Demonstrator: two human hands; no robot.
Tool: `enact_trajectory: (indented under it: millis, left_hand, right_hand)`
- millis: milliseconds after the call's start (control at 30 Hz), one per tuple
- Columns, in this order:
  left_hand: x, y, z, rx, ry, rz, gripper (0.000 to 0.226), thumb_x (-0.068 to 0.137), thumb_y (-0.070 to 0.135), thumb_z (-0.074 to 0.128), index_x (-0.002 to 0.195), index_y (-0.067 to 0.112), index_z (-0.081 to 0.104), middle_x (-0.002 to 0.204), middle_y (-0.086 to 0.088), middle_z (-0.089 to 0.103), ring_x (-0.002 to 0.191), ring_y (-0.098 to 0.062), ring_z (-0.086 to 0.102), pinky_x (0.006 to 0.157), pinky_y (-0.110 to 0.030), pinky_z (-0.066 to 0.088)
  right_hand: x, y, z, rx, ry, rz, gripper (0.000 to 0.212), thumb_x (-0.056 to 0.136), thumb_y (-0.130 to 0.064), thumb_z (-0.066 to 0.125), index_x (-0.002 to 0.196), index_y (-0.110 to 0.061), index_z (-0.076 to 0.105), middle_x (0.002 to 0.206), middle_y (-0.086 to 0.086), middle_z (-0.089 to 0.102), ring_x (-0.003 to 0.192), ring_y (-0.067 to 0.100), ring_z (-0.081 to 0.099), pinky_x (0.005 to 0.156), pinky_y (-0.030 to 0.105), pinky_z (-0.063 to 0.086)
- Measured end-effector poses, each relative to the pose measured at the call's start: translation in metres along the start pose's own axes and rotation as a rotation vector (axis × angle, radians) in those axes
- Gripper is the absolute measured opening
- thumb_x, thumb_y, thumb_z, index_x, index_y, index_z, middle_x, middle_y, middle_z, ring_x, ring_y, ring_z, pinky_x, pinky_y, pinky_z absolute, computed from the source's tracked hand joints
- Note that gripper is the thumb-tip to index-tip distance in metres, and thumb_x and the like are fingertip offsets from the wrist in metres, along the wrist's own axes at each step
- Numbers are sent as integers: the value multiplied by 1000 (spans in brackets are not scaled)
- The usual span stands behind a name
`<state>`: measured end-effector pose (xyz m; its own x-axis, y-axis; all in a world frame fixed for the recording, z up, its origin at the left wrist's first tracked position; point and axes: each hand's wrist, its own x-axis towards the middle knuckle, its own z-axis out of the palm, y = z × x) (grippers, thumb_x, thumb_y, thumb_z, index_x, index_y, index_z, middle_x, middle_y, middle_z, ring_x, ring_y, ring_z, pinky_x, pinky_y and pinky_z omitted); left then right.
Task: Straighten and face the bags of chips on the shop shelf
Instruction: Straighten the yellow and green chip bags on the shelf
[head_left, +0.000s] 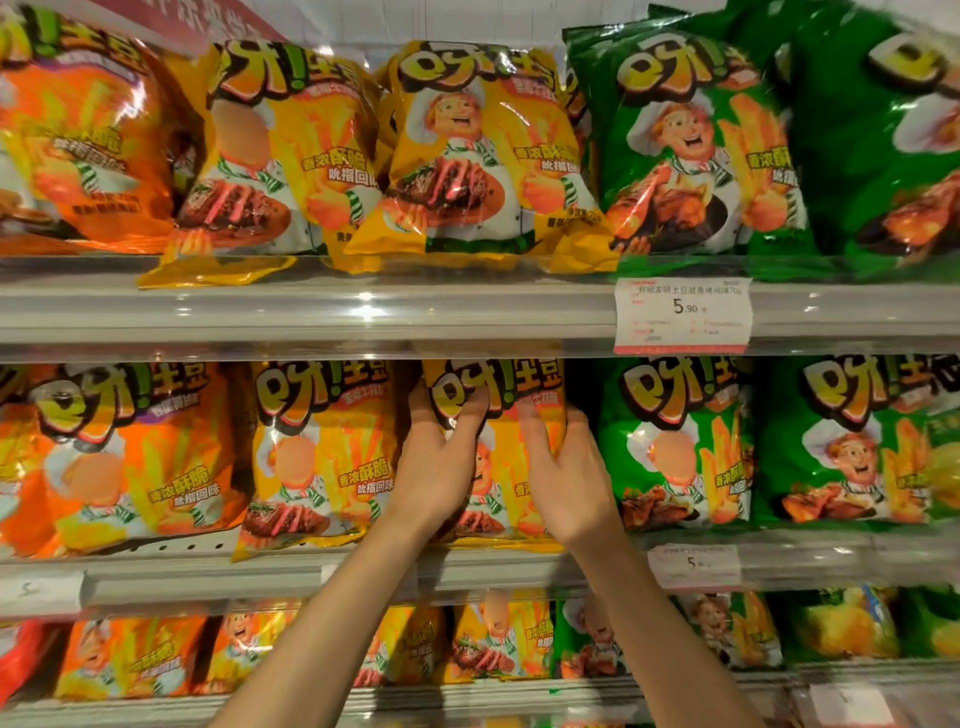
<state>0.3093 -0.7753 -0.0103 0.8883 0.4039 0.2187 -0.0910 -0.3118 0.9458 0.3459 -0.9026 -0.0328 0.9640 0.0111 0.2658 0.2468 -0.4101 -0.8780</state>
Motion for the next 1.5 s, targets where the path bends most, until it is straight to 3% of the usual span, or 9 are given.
enact_trajectory:
  millis: [133, 333, 467, 633, 833, 933, 1133, 1300, 1500]
  left_hand:
    - [0, -9, -3, 26, 24, 70, 76, 95, 68, 35, 156, 38, 2, 134, 2, 55, 113, -19, 61, 101, -39, 45]
    - [-2, -25, -2, 183, 88, 258, 58, 97, 68, 30, 149, 54, 7, 145, -10, 49, 127, -24, 52, 102, -42, 46]
    - [4, -22, 0, 262, 58, 263, 51, 104, 49, 31, 154, 48, 16, 159, -5, 32, 133, -25, 46, 94, -26, 33]
    - [10, -18, 1, 299, 42, 264, 51, 105, 49, 31, 153, 49, 15, 159, -4, 32, 135, -30, 45, 100, -37, 39]
    - [0, -25, -7, 297, -59, 323, 52, 103, 55, 28, 141, 70, -4, 167, 6, 11, 135, -18, 42, 94, -32, 36]
    - [-4, -21, -8, 271, -122, 407, 57, 106, 43, 30, 121, 86, -5, 162, 22, 4, 150, -12, 14, 104, -37, 33]
    - [5, -30, -9, 239, -84, 335, 61, 101, 58, 36, 153, 54, 4, 165, 4, 20, 138, -9, 33, 101, -25, 30]
    - [-16, -37, -26, 152, -22, 392, 55, 100, 41, 54, 150, 38, 30, 150, 10, 41, 138, -4, 40, 114, -34, 38]
    - [-67, -51, -39, 75, 146, 319, 33, 96, 34, 60, 129, 30, 57, 126, 13, 56, 120, -5, 55, 97, -24, 48]
  right_hand:
    - [3, 7, -1, -137, 42, -143, 49, 101, -53, 41, 131, -15, 51, 125, 13, 61, 112, 33, 61, 91, 34, 44]
    - [4, 34, 2, -586, 295, -950, 21, 98, -4, 64, 113, 9, 69, 120, 49, 54, 97, 60, 62, 70, 52, 60]
    - [8, 35, -3, -713, 277, -1055, 18, 99, -3, 61, 115, 2, 69, 135, 44, 48, 108, 63, 56, 71, 54, 57]
    - [17, 35, -5, -713, 270, -1083, 22, 99, -4, 61, 120, -3, 63, 139, 43, 44, 111, 67, 54, 79, 57, 57]
    - [6, 39, -3, -717, 265, -1079, 19, 102, -4, 55, 115, 1, 68, 138, 44, 45, 107, 65, 52, 87, 60, 51]
    - [9, 41, -2, -704, 249, -1064, 18, 101, -6, 58, 113, 0, 70, 142, 42, 43, 110, 64, 52, 86, 59, 52]
    - [7, 35, -2, -584, 238, -1056, 32, 97, -8, 67, 127, 1, 61, 139, 41, 46, 114, 61, 54, 90, 58, 53]
    - [-23, 24, -28, -20, -93, -372, 59, 96, -47, 59, 149, -33, 36, 147, -9, 47, 131, 0, 47, 108, 31, 45]
    - [-66, 42, -56, 253, -13, -158, 39, 94, -28, 61, 132, -23, 54, 121, -11, 64, 110, -5, 61, 84, 7, 47]
